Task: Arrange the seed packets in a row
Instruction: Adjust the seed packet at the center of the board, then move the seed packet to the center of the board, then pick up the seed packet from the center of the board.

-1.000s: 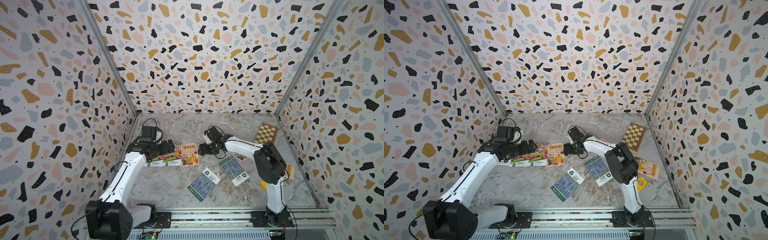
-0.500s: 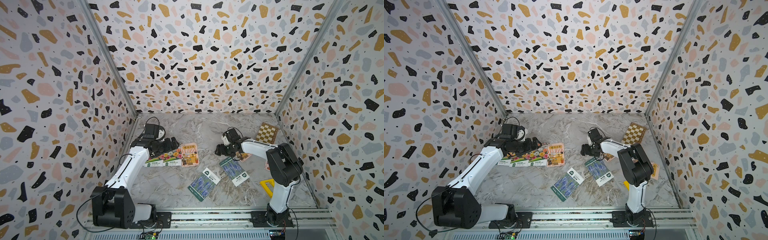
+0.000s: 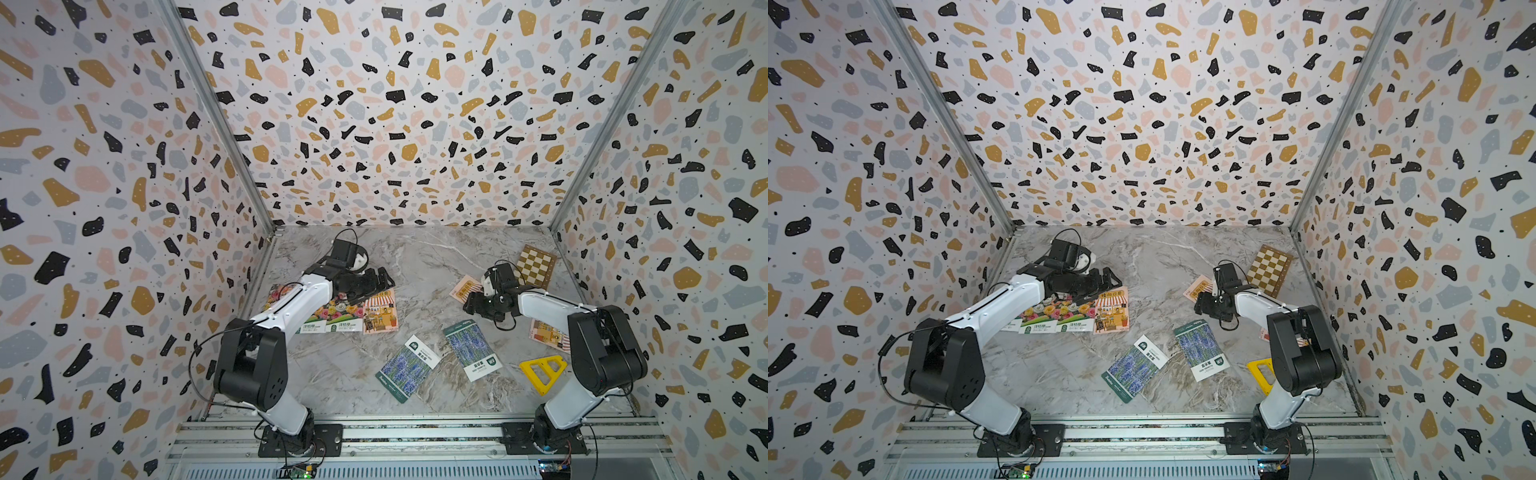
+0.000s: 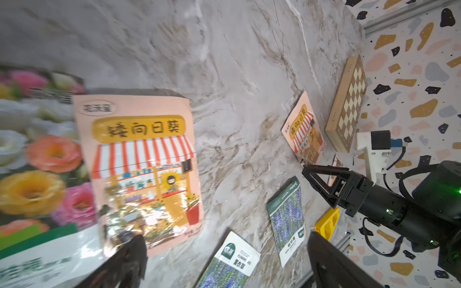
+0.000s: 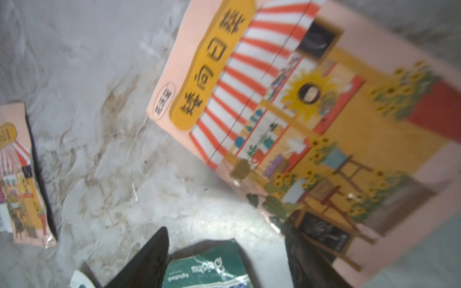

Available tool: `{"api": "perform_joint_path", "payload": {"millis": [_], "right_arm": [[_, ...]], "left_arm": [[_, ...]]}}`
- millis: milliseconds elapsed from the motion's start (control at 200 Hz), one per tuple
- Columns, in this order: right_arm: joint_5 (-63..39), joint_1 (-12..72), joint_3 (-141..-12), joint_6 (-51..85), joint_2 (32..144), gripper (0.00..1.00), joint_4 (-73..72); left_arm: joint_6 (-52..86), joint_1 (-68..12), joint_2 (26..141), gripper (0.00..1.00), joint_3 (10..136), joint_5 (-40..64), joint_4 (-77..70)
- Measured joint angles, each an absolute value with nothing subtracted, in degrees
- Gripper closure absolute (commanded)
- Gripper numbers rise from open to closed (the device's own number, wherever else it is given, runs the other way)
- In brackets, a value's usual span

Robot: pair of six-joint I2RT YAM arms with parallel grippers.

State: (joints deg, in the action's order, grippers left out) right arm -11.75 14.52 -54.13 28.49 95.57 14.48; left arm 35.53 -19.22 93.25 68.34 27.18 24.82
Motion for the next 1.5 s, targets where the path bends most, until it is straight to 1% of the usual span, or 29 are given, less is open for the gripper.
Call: {"api": "perform_joint_path", "payload": {"millis": [180, 340, 581, 726, 821, 931, 1066, 1241, 1322, 1502], "right_arm": [[-8.21, 11.00, -58.02, 29.10, 98.50, 0.28, 11.88], [-7.84, 8.95, -59.86, 29.10, 102.63, 0.28, 10.46], [-9.56, 9.02, -59.79, 29.23, 103.15, 0.29, 9.58], [-12.71, 10.76, -59.07, 30.09, 103.15, 0.30, 7.94], [-15.99, 12.53, -58.22, 31.48, 103.13, 0.30, 6.07], [-20.16, 14.13, -57.01, 33.74, 103.13, 0.31, 3.49], [-24.75, 14.98, -55.81, 36.51, 103.13, 0.33, 1.23], [-28.10, 15.03, -54.83, 38.81, 103.20, 0.33, -0.30], [-29.15, 15.03, -54.65, 39.48, 103.35, 0.34, -0.80], [-31.14, 15.00, -54.46, 40.12, 103.98, 0.35, -2.07]], "left_arm": [[42.50, -25.30, 99.63, 0.04, 69.82, 29.61, 18.00], [47.31, -28.60, 104.77, 0.08, 71.42, 31.31, 13.58], [52.69, -30.68, 109.62, 0.19, 72.16, 32.84, 9.06], [54.17, -31.31, 111.46, 0.25, 72.53, 33.23, 8.47], [55.00, -31.46, 112.99, 0.32, 73.21, 33.58, 7.77], [55.77, -31.66, 114.65, 0.38, 73.28, 33.65, 7.22], [56.60, -31.81, 115.87, 0.43, 73.30, 33.52, 7.27], [57.87, -31.94, 117.75, 0.51, 74.48, 33.04, 7.14], [58.52, -31.94, 119.07, 0.54, 75.22, 32.95, 6.59], [60.73, -32.01, 121.75, 0.57, 77.08, 34.09, 2.70]]}}
